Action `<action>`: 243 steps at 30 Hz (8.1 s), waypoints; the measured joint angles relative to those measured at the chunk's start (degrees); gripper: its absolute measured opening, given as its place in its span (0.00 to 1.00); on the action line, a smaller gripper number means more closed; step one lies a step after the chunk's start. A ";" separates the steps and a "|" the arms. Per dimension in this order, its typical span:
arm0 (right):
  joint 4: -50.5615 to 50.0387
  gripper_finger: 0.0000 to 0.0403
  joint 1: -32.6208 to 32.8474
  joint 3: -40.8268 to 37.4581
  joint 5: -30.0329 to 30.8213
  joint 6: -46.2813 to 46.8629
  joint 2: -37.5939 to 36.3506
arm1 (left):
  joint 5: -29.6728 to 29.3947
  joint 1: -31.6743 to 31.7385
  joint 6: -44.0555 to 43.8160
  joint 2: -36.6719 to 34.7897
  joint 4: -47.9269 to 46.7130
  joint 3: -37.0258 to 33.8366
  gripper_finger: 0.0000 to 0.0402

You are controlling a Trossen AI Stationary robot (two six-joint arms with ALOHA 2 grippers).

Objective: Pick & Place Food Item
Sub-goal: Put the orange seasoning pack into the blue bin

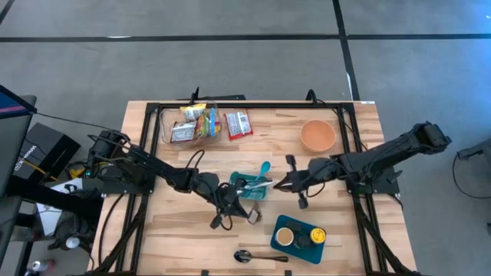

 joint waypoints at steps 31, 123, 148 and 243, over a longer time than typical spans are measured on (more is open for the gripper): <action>10.54 0.00 -8.81 0.98 -16.93 2.83 7.11 | 6.71 4.50 0.07 0.02 2.33 2.41 0.00; -1.43 0.54 -7.95 12.97 -22.39 -0.66 10.07 | 7.67 4.44 0.46 4.01 6.76 3.37 0.00; -17.24 0.54 -3.86 24.26 -24.58 -2.09 21.27 | 7.76 4.42 -0.52 4.02 3.93 3.39 0.00; -25.11 0.00 -0.58 24.24 -5.85 16.16 21.51 | -14.22 9.42 -0.38 3.67 6.59 3.37 0.16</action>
